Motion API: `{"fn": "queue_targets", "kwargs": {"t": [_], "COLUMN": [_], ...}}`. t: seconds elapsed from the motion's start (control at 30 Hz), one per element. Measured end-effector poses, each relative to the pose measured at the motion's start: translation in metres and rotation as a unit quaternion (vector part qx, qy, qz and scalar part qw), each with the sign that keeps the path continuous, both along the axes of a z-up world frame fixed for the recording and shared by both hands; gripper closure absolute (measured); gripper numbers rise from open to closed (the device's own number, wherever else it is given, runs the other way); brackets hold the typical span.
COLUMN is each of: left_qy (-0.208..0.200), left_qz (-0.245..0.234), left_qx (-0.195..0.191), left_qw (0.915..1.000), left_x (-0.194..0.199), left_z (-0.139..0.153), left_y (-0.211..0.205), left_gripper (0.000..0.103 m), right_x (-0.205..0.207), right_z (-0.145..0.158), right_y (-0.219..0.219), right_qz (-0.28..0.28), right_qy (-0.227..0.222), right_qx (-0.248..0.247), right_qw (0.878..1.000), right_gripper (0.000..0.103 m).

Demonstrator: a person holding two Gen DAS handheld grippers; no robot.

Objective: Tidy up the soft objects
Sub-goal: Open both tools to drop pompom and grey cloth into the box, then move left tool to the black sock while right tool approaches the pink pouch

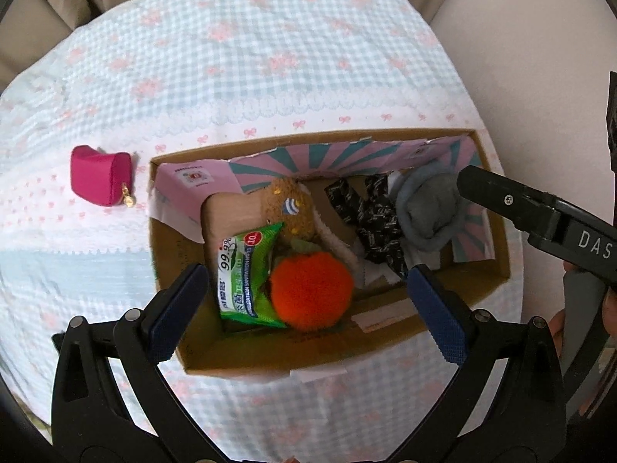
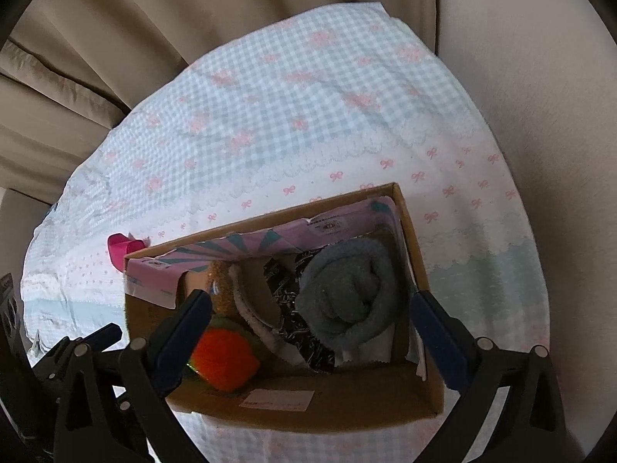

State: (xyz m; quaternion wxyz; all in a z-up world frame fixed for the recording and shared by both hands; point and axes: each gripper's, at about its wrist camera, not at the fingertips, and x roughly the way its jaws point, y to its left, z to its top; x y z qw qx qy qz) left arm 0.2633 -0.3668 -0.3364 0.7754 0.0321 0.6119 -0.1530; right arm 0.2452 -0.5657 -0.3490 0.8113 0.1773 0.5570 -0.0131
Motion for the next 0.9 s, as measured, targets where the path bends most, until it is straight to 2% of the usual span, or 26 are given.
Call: {"fn": "queue_targets", "kwargs": {"t": [0.27,0.53,0.73,0.9], "left_qy": [-0.038,-0.095,-0.15,-0.194], "left_qz": [0.001,0.018,0.045,0.073], "left_qx": [-0.007,-0.025,-0.032,-0.015], "left_qw": [0.9993,0.995,0.9872,0.9781], "left_x": [-0.027,-0.07,-0.111,-0.147], "left_z": [0.046,0.119,0.173,0.207], "left_y": [0.015,0.054,0.098,0.143], "left_gripper": [0.0,0.0,0.0,0.0], "right_x": [-0.023,-0.064,-0.103,-0.131], "right_z": [0.047,0.113,0.167,0.2], "right_y": [0.012,0.035,0.066,0.099], "right_qz": [-0.003,0.002,0.013,0.032], "right_qy": [-0.035,-0.09,-0.128,-0.171], "right_qx": [-0.029,-0.045,-0.074,-0.069], "right_qw": [0.999,0.995,0.989,0.982], "right_gripper": [0.0,0.0,0.0,0.0]}}
